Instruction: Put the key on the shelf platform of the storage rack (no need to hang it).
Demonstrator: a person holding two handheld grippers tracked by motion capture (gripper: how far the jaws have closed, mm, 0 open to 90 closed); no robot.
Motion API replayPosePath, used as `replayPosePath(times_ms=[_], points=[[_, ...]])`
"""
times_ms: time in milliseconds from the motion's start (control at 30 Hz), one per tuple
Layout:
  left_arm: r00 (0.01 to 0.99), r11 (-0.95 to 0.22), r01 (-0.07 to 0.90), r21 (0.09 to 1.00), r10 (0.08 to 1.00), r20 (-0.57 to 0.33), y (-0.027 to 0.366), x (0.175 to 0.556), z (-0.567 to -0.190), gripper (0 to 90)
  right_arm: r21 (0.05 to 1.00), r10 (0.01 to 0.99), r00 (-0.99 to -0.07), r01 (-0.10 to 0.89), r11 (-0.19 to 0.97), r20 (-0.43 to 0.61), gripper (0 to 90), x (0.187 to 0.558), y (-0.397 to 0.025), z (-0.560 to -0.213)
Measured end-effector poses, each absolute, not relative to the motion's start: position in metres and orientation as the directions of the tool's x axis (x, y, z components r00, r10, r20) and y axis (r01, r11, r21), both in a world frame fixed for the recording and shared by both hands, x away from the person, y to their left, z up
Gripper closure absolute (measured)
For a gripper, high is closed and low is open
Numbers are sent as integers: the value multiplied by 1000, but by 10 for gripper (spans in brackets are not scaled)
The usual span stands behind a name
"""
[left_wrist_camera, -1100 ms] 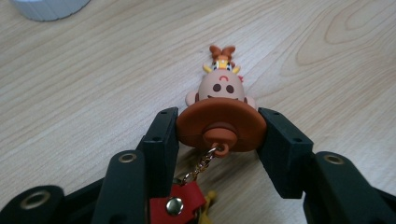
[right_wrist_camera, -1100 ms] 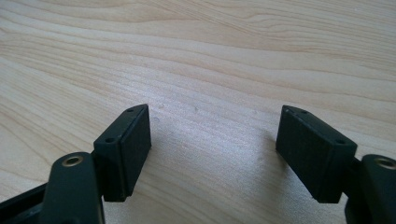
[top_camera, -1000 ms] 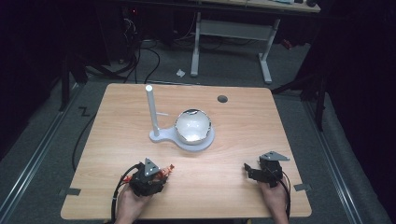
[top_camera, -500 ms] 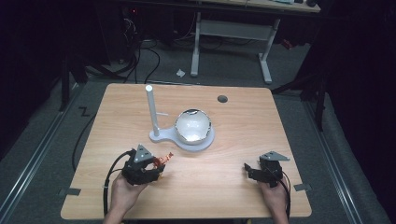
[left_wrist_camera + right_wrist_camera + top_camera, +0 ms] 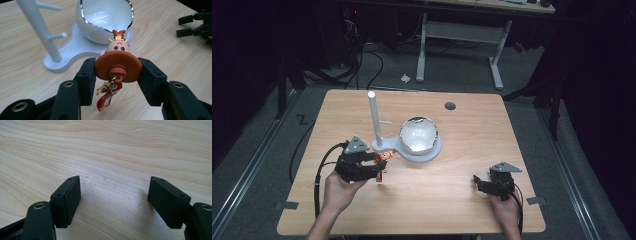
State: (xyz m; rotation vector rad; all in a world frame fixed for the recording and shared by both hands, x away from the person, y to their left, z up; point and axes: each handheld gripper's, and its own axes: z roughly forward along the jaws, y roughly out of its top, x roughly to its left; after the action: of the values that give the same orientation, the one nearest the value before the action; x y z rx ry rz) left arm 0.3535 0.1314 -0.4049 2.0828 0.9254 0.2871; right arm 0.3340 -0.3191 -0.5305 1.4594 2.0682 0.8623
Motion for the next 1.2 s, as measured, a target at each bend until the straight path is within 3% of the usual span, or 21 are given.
replayPosePath(times_ms=[1200], points=[[799,-407,486,773,566,-204,64,423,-345,514,719,945,-325,653,238,-17,276,334,-319,-531]])
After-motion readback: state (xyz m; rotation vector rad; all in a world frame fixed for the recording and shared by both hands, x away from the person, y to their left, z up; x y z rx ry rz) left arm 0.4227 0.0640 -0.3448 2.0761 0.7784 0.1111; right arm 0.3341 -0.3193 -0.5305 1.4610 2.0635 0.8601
